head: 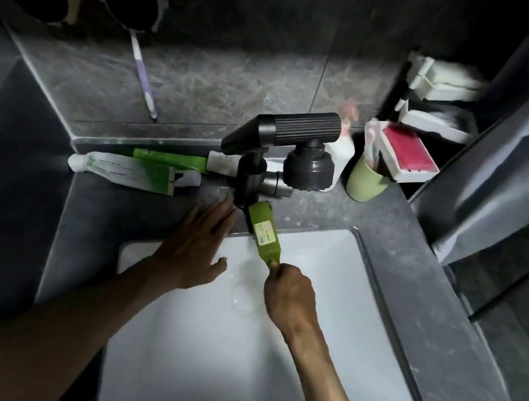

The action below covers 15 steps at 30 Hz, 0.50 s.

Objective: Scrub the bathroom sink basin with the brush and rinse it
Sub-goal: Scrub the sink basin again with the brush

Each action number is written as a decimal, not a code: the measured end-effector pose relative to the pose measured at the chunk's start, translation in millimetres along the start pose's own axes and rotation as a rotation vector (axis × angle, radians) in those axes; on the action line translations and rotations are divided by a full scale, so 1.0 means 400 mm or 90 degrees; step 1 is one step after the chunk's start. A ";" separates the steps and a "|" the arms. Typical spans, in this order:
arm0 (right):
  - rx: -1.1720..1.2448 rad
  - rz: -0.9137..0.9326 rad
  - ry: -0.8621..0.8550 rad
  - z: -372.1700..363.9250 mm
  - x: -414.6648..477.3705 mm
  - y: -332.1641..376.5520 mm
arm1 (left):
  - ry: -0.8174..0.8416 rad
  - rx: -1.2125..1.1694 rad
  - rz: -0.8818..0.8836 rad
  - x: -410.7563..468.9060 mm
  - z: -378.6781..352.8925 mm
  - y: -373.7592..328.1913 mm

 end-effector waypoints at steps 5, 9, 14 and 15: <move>0.330 -0.145 0.070 0.031 0.033 -0.036 | -0.008 -0.012 0.047 0.003 -0.019 -0.026; 0.282 -0.166 -0.070 0.101 0.030 -0.157 | -0.017 -0.004 0.063 0.005 -0.018 -0.030; 0.139 -0.042 -0.014 -0.014 0.038 -0.086 | -0.014 0.012 0.083 0.007 -0.019 -0.046; 0.143 -0.046 -0.022 -0.015 0.054 -0.090 | -0.017 0.010 0.087 0.008 -0.021 -0.048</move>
Point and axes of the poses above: each hand's wrist, its own x-axis towards the middle knuckle, its own z-axis out of the back of the hand, y = z × x, the point moved 5 cm from there along x, towards the middle knuckle, and after that the axes turned 4 degrees about x, right-handed, at the moved point
